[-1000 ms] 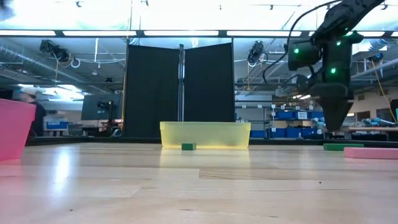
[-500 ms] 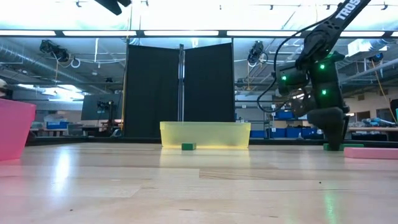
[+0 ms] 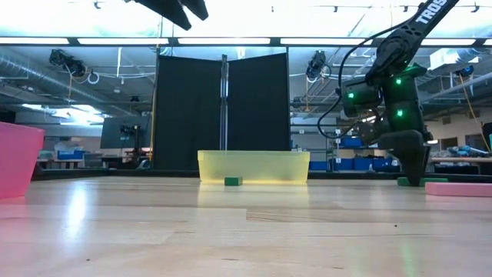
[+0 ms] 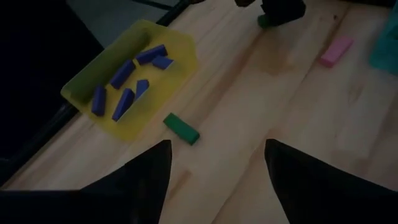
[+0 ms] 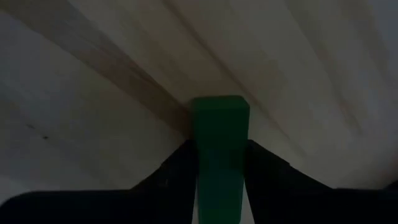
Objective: Sort blocks
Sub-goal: Put the green block into the light green bin
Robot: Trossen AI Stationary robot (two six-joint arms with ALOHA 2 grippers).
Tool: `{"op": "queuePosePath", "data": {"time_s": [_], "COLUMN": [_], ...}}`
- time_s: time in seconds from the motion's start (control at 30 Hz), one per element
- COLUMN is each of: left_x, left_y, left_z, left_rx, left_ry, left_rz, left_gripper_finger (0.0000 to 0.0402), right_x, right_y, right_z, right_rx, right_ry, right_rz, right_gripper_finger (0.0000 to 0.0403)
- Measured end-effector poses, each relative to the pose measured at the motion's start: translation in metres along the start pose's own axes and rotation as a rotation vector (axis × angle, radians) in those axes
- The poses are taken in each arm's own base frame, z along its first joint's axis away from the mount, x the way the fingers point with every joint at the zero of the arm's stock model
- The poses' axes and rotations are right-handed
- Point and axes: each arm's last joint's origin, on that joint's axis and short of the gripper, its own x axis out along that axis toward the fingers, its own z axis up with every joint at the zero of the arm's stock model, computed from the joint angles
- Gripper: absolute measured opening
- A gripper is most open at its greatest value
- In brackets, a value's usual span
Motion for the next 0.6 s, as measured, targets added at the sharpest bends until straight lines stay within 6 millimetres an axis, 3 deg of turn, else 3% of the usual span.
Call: {"op": "queuePosePath", "data": {"time_s": [0.17, 0.3, 0.43, 0.6], "left_x": [0.017, 0.032, 0.046, 0.078], "left_y": [0.007, 0.014, 0.017, 0.02], "left_z": [0.012, 0.018, 0.021, 0.021], "left_rx": [-0.02, -0.049, -0.051, -0.069], "left_ry": [0.032, 0.057, 0.091, 0.178], "left_rz": [0.002, 0.029, 0.039, 0.078], "left_gripper_finger": [0.0264, 0.0264, 0.0264, 0.0264], "right_x": [-0.012, -0.042, -0.074, -0.101], "right_y": [-0.003, -0.003, 0.004, 0.021], "right_z": [-0.004, -0.019, -0.047, -0.095], "right_rx": [0.021, 0.045, 0.013, -0.099], "right_ry": [-0.084, -0.235, -0.394, -0.504], "right_rz": [0.0, 0.02, 0.111, 0.332], "right_gripper_finger": [0.0113, 0.0112, 0.0112, 0.0112]}}
